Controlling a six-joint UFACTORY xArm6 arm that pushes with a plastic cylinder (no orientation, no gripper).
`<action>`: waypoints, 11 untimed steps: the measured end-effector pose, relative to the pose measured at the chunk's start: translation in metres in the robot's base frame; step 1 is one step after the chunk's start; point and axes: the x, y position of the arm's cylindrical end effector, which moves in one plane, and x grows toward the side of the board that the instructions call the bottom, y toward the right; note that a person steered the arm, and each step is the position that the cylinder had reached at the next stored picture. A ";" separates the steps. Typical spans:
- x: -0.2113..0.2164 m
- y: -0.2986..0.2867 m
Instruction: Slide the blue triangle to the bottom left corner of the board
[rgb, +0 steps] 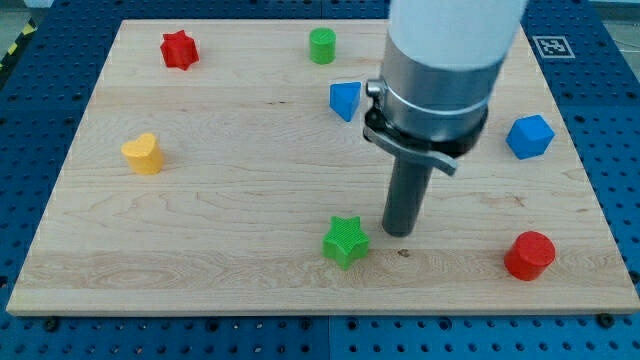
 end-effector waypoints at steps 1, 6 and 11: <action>0.023 0.005; 0.012 0.131; -0.187 0.047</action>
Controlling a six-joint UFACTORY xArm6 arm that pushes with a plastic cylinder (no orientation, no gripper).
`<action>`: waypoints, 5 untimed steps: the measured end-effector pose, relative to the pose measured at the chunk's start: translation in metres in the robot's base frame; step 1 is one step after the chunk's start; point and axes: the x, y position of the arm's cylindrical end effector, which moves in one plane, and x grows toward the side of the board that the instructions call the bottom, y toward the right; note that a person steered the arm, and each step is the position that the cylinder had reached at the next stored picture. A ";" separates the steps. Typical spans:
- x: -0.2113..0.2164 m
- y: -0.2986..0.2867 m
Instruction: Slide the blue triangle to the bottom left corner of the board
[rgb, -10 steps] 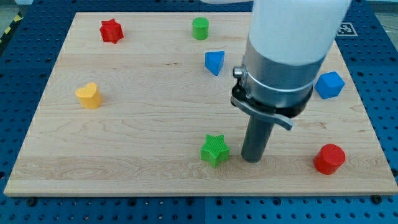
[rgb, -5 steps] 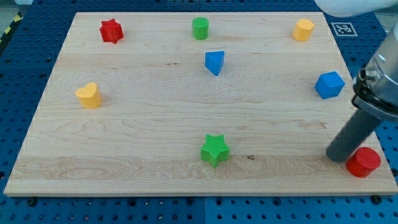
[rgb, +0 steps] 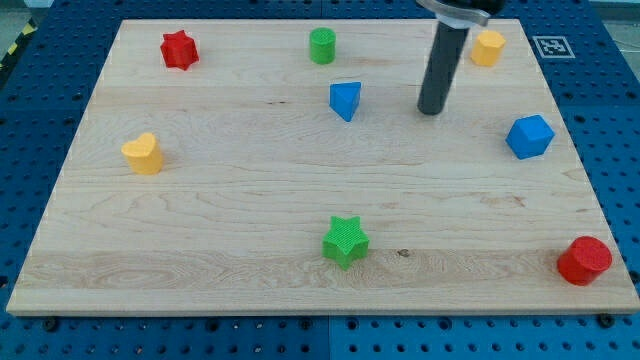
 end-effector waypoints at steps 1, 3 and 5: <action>-0.008 -0.038; 0.030 -0.141; -0.018 -0.115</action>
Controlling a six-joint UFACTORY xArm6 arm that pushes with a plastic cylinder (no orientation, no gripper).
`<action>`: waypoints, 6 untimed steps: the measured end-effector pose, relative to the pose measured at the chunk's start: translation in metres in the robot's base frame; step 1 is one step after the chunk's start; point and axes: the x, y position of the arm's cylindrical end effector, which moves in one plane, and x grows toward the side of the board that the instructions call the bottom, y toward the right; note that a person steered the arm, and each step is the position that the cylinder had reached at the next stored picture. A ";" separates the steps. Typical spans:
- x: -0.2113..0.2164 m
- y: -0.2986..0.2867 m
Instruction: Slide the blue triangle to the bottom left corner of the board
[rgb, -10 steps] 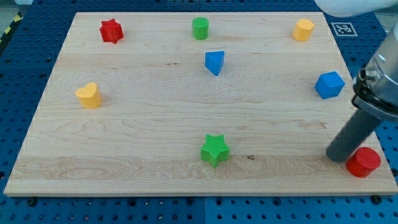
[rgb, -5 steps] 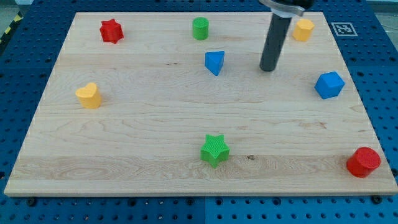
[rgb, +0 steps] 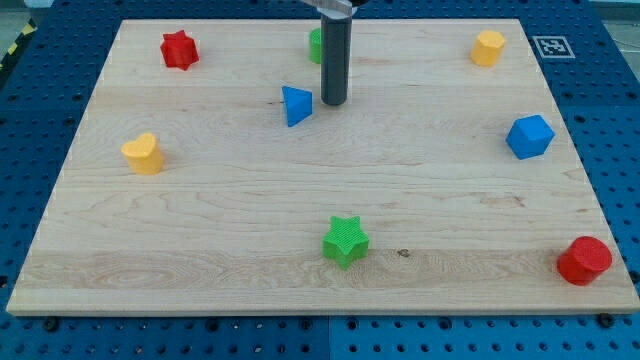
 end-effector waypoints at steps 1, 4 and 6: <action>0.002 -0.042; 0.114 -0.087; 0.143 -0.074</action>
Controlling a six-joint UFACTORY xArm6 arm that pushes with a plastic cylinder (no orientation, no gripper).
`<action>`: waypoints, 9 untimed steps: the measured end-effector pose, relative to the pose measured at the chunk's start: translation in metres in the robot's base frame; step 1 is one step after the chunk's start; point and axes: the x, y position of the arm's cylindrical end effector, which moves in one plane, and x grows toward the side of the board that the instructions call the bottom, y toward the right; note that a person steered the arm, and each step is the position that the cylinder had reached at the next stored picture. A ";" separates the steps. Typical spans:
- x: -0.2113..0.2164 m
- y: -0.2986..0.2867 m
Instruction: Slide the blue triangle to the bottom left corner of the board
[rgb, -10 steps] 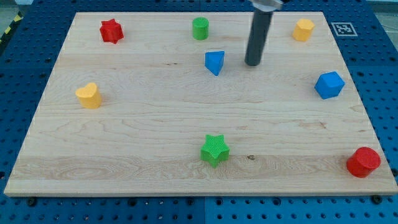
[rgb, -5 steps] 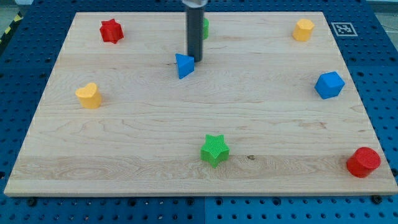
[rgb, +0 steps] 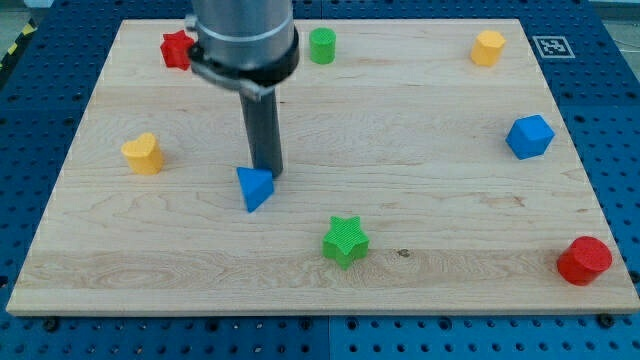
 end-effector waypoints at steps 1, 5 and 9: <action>0.041 -0.045; 0.083 -0.018; 0.087 -0.048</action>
